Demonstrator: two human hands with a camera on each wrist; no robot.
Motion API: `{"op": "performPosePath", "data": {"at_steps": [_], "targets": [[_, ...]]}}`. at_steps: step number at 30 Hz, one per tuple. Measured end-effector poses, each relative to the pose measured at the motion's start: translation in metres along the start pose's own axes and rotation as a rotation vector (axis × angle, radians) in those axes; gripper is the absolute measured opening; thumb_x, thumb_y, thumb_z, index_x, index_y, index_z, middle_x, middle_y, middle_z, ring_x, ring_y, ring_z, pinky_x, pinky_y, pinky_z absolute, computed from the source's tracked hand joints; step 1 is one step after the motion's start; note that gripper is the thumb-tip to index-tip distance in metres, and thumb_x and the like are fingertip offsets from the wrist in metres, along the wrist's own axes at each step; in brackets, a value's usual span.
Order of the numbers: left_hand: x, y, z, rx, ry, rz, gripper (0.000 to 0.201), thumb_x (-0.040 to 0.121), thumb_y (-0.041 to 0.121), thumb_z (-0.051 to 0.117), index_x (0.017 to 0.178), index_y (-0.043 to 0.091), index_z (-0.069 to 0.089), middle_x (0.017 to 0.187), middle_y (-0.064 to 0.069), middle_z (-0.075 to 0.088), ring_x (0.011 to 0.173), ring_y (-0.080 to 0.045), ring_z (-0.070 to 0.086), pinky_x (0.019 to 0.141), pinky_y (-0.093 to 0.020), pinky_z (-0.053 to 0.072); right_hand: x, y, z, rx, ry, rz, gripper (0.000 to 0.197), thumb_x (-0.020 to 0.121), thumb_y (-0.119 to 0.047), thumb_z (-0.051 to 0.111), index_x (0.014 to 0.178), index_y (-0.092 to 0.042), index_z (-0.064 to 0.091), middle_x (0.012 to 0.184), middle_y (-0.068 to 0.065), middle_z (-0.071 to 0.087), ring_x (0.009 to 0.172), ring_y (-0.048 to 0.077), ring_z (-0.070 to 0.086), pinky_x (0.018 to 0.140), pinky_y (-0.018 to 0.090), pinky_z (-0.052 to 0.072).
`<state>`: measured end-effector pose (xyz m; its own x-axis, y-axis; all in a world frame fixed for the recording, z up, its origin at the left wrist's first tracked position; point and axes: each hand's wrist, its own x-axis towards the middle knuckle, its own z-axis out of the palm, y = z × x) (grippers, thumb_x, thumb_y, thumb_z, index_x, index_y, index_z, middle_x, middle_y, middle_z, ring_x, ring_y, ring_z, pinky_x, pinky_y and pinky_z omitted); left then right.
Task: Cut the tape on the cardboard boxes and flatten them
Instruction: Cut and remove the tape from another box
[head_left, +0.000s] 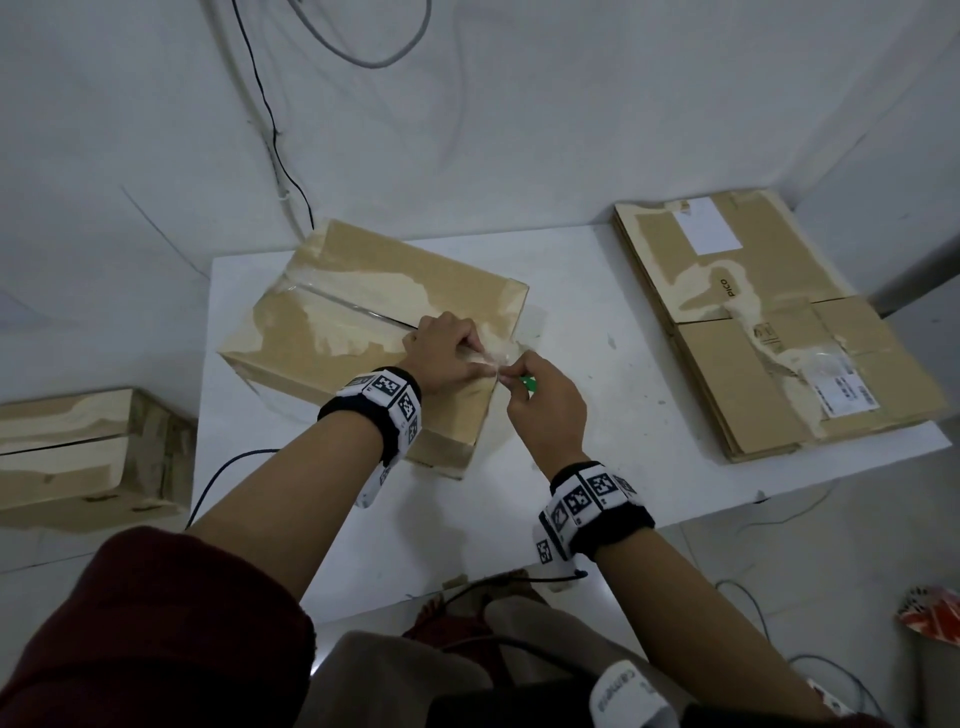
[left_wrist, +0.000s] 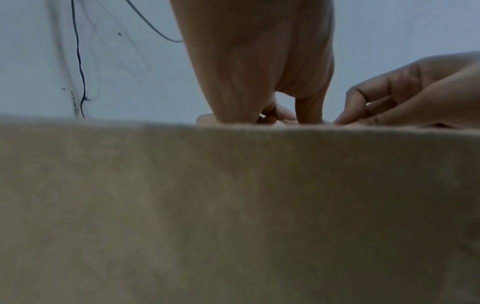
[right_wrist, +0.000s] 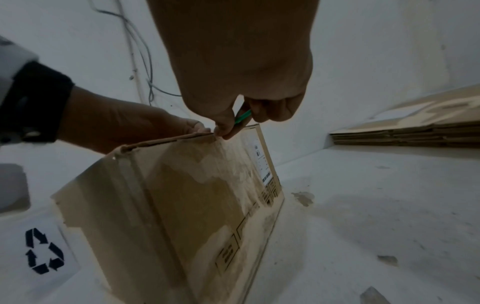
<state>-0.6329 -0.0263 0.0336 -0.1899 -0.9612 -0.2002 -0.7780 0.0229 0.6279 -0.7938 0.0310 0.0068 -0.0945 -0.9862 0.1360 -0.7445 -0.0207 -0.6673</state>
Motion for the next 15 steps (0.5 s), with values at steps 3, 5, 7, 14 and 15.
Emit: {"op": "performPosePath", "data": {"at_steps": [3,5,7,14,15], "targets": [[0.0,-0.001,0.004,-0.011,0.012,0.002,0.032,0.075,0.042,0.076,0.096,0.025,0.061,0.108,0.004,0.046,0.117,-0.022,0.038,0.097,-0.037,0.027,-0.004,0.005,0.0,-0.01,0.023,-0.065,0.011,0.091,-0.015,0.061,0.084,-0.024,0.06,0.092,-0.012,0.071,0.076,0.013,0.062,0.059,0.035,0.052],[0.0,-0.003,0.004,-0.01,0.021,0.01,0.032,0.075,0.041,0.077,0.096,0.025,0.06,0.105,0.005,0.043,0.117,-0.022,0.038,0.096,-0.036,0.027,-0.001,0.006,0.001,-0.03,0.048,-0.104,0.013,0.09,-0.013,0.061,0.083,-0.024,0.059,0.091,-0.011,0.072,0.077,0.014,0.064,0.058,0.036,0.053],[0.001,-0.003,0.005,-0.012,0.029,0.015,0.032,0.075,0.041,0.077,0.096,0.024,0.059,0.106,0.004,0.044,0.116,-0.022,0.038,0.094,-0.034,0.027,0.004,0.007,0.003,-0.042,0.058,-0.144,0.017,0.087,-0.01,0.061,0.082,-0.026,0.058,0.091,-0.012,0.072,0.081,0.014,0.066,0.058,0.035,0.053],[0.003,-0.007,0.005,-0.017,0.006,0.032,0.033,0.074,0.043,0.077,0.09,0.026,0.054,0.107,0.004,0.045,0.114,-0.022,0.038,0.095,-0.036,0.03,0.018,0.027,-0.005,-0.034,0.143,-0.126,0.015,0.09,-0.012,0.062,0.081,-0.023,0.056,0.082,-0.012,0.066,0.072,0.009,0.058,0.054,0.024,0.041],[0.002,-0.008,0.005,-0.014,0.004,0.036,0.032,0.075,0.043,0.077,0.09,0.027,0.053,0.105,0.006,0.043,0.114,-0.022,0.038,0.094,-0.035,0.03,0.027,0.032,-0.013,-0.04,0.186,-0.11,0.017,0.09,-0.012,0.062,0.08,-0.022,0.054,0.078,-0.01,0.062,0.069,0.012,0.057,0.052,0.022,0.036]]}}
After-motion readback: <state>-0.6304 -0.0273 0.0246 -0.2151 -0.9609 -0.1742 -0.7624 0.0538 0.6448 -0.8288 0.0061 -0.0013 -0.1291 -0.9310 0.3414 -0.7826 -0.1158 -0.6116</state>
